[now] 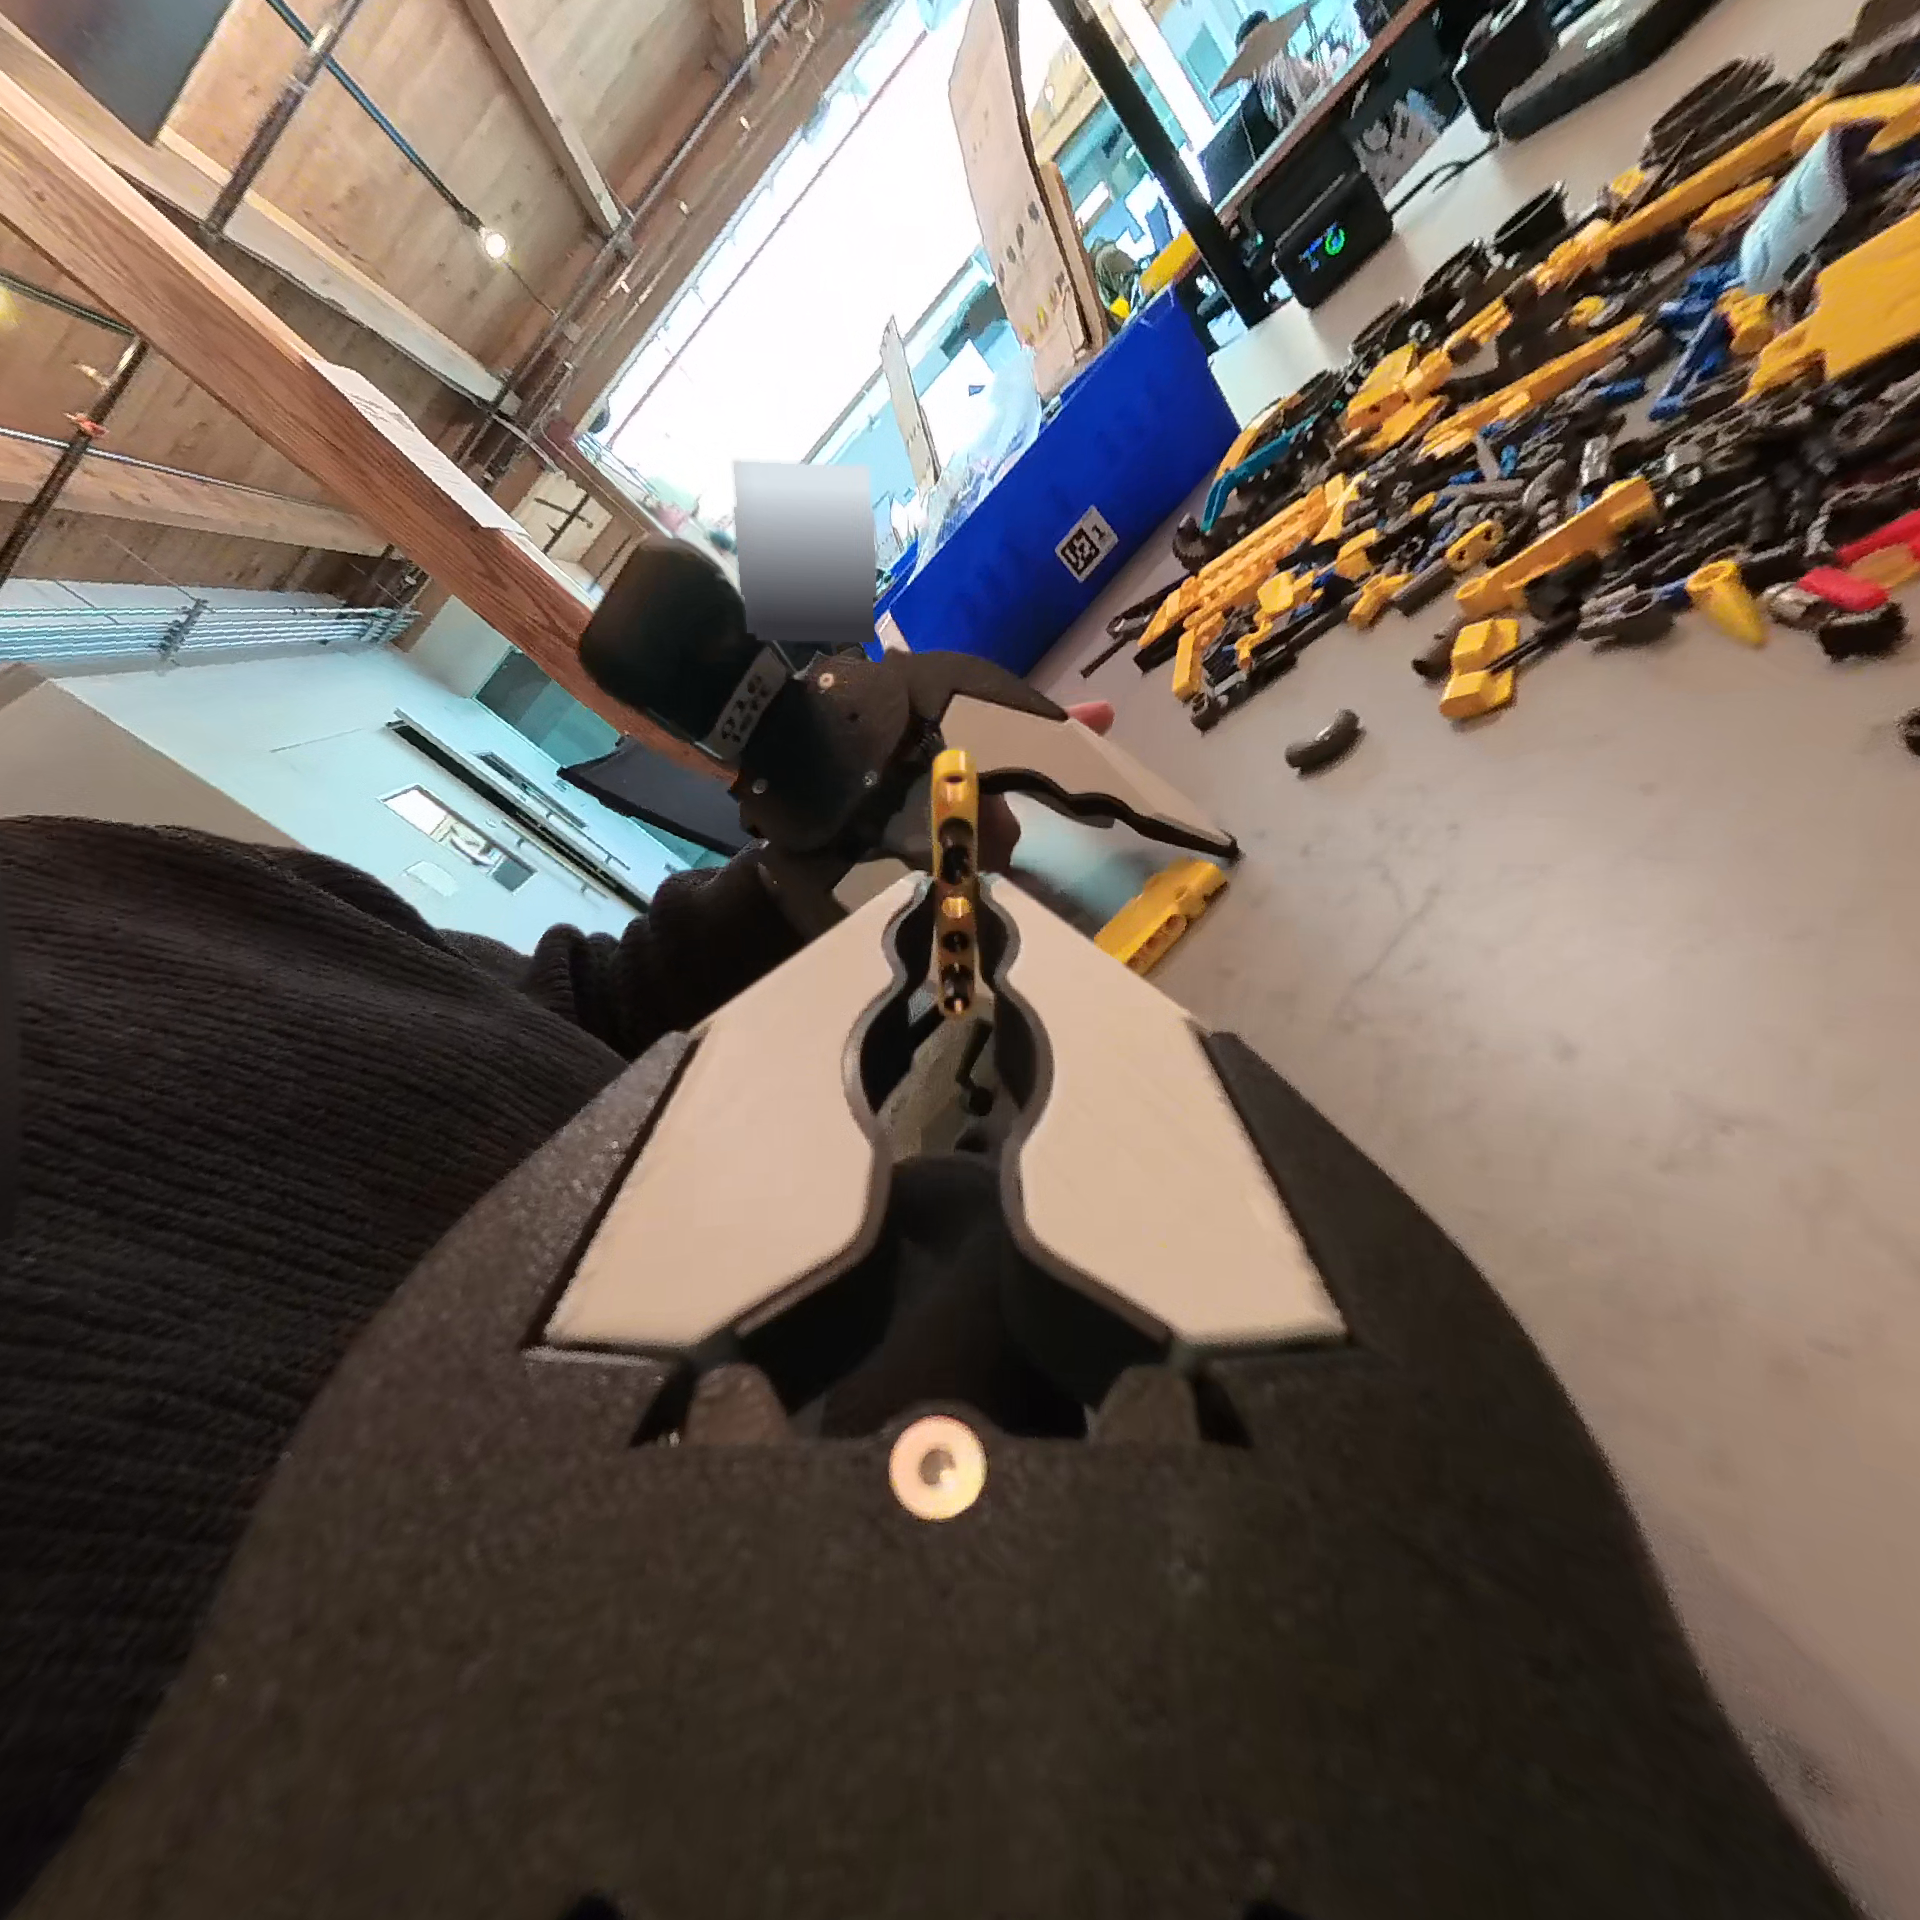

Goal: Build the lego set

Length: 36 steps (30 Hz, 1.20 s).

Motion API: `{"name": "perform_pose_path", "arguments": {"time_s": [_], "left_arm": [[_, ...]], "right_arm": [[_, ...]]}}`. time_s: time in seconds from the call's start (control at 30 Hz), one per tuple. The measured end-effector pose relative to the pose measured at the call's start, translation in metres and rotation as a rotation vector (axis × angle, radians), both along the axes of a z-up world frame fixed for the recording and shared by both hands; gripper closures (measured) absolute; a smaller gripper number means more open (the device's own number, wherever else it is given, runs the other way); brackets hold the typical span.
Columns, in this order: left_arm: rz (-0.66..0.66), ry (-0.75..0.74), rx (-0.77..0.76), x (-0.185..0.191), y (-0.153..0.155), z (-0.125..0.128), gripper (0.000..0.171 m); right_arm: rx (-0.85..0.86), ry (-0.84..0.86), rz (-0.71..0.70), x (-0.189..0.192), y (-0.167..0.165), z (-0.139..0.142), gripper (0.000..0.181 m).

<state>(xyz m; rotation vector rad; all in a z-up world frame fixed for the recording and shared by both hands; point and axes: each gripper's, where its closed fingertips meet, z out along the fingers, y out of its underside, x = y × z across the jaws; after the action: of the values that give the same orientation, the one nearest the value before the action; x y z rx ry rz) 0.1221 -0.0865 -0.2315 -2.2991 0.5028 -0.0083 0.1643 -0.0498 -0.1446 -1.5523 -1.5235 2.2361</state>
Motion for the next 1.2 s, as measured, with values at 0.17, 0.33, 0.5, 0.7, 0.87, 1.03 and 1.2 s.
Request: {"name": "perform_pose_path", "arguments": {"time_s": [0.17, 0.33, 0.5, 0.7, 0.87, 1.03, 1.2], "left_arm": [[0.022, -0.005, 0.044, 0.009, -0.002, 0.004, 0.112], [0.070, -0.009, 0.356, 0.016, 0.000, 0.053, 0.112], [0.110, 0.208, 0.443, 0.009, -0.002, 0.052, 0.113], [0.085, 0.291, 0.535, 0.015, -0.002, 0.058, 0.113], [0.050, 0.323, 0.478, 0.016, -0.002, 0.047, 0.112], [0.052, 0.315, 0.447, 0.016, -0.004, 0.041, 0.112], [0.056, 0.321, 0.426, 0.015, -0.003, 0.034, 0.112]], "right_arm": [[0.023, 0.002, 0.016, -0.003, -0.008, 0.001, 0.175], [-0.006, -0.029, -0.003, -0.005, -0.008, -0.001, 0.175], [-0.050, -0.150, 0.047, -0.007, -0.011, -0.008, 0.174], [-0.016, -0.322, 0.174, -0.011, -0.029, -0.023, 0.174], [0.054, -0.416, 0.270, -0.017, -0.030, -0.030, 0.174], [0.058, -0.509, 0.364, -0.018, -0.040, -0.040, 0.174], [0.039, -0.558, 0.403, -0.022, -0.041, -0.042, 0.175]]}}
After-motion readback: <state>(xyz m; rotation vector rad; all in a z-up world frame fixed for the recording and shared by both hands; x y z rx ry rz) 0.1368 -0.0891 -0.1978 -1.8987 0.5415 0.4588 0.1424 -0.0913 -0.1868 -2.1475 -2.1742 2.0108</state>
